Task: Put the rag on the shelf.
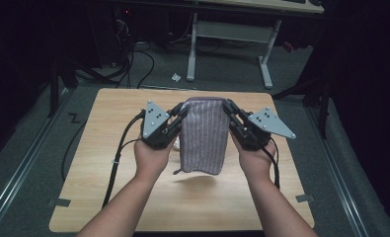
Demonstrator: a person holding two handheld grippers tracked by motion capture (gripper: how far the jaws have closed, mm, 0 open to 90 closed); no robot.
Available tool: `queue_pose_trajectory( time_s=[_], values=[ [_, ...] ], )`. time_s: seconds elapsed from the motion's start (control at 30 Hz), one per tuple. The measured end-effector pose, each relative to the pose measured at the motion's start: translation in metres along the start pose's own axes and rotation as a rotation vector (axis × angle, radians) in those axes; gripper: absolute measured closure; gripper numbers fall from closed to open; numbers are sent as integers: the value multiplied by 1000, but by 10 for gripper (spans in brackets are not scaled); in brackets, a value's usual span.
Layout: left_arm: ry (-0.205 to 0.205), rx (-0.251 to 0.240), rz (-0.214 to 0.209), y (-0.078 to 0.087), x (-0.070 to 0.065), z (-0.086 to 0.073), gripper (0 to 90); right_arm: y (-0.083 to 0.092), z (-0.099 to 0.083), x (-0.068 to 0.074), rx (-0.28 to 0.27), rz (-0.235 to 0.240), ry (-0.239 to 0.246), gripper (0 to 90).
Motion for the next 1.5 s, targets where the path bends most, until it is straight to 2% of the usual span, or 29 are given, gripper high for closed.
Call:
queue_pose_trajectory(
  time_s=[0.3,0.4,0.5,0.67,0.83,0.87,0.93,1.07,1.17,1.33,1.4,1.5],
  values=[
    [-33,-18,21,-22,15,16,800,-21,13,-14,-5,-27,5,838],
    [-26,-23,17,-30,23,17,799,-30,15,-18,-5,-32,9,838],
    [13,-13,3,-39,33,17,798,-41,15,-21,3,-35,16,838],
    [-3,4,21,-47,46,20,798,-59,13,-26,13,-35,9,838],
    [11,7,28,-52,56,21,797,-76,11,-31,30,-45,-11,838],
    [28,6,27,-54,58,21,796,-79,12,-31,28,-45,-14,838],
    [41,17,32,-58,62,19,796,-84,13,-32,28,-46,-3,838],
    [40,27,51,-69,71,18,797,-94,12,-36,31,-46,-4,838],
    [66,16,60,-77,78,18,796,-105,10,-41,36,-51,-1,838],
    [57,29,63,-89,85,17,796,-123,7,-52,89,-67,9,836],
    [57,23,76,-92,88,16,794,-128,8,-55,95,-63,-3,836],
    [73,41,101,-97,97,10,792,-136,4,-55,107,-52,10,833]
  ],
)
Point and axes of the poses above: each handheld gripper's, and its own axes: y roughly backward along the jaws, z roughly out of its top, x roughly to its left, the point moved 8 cm from there along -y, roughly forward along the jaws, and after that the axes turned 4 degrees about -x, right-handed, at the moved point
